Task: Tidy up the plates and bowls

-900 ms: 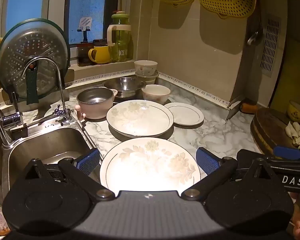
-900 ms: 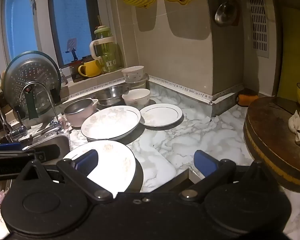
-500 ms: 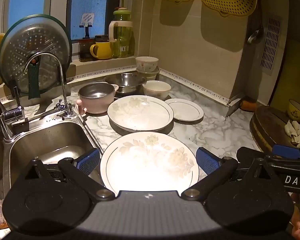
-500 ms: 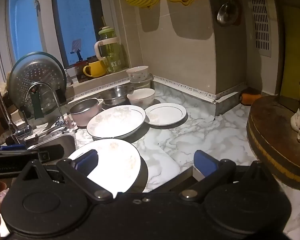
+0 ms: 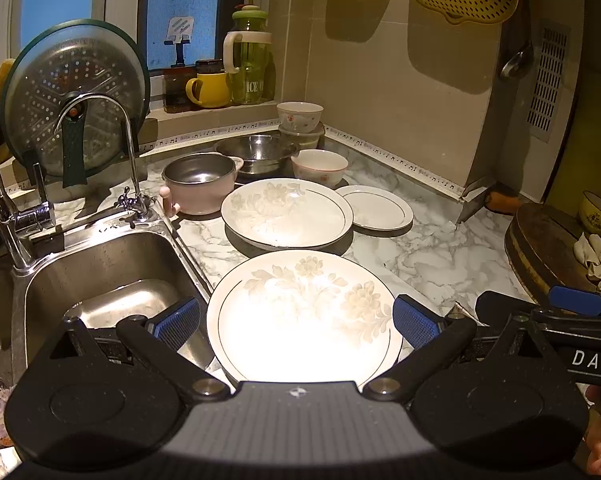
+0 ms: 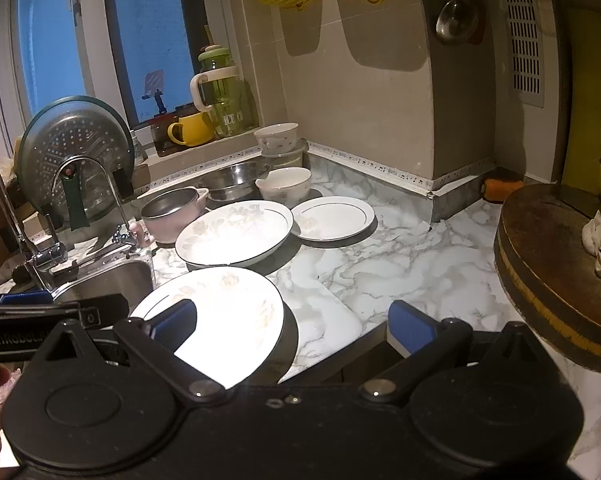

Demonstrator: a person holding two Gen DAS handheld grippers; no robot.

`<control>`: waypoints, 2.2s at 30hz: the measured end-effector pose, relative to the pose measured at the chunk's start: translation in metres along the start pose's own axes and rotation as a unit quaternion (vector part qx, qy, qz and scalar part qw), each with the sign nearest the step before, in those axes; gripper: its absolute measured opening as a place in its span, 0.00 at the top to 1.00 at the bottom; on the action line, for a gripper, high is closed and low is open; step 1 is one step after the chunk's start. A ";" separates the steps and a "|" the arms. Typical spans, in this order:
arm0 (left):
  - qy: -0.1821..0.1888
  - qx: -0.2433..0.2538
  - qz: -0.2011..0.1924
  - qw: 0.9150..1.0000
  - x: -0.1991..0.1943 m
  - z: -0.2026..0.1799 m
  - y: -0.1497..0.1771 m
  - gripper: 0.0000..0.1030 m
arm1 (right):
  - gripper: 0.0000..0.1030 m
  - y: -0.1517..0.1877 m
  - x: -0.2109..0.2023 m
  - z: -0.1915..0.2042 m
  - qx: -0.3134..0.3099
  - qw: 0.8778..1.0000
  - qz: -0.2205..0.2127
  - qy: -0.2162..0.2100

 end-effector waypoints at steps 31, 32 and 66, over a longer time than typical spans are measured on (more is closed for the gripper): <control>-0.001 0.003 -0.008 1.000 0.003 0.000 -0.007 0.00 | 0.01 -0.009 0.003 0.002 -0.007 1.000 -0.006 0.003; -0.001 0.005 -0.009 1.000 0.003 0.000 -0.007 0.00 | 0.01 -0.009 0.003 0.002 -0.007 1.000 -0.007 0.005; 0.024 0.015 -0.009 1.000 0.011 -0.008 -0.015 0.00 | 0.01 -0.011 0.000 -0.010 0.012 1.000 -0.018 0.019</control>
Point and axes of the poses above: each gripper's, at about its wrist camera, not at the fingertips, and x roughly the way its jaws point, z to its left, y to its underside, the point moved 5 cm from there along x, roughly the way its jaws point, and after that the axes turned 9 degrees about z, right-handed, at the moved point
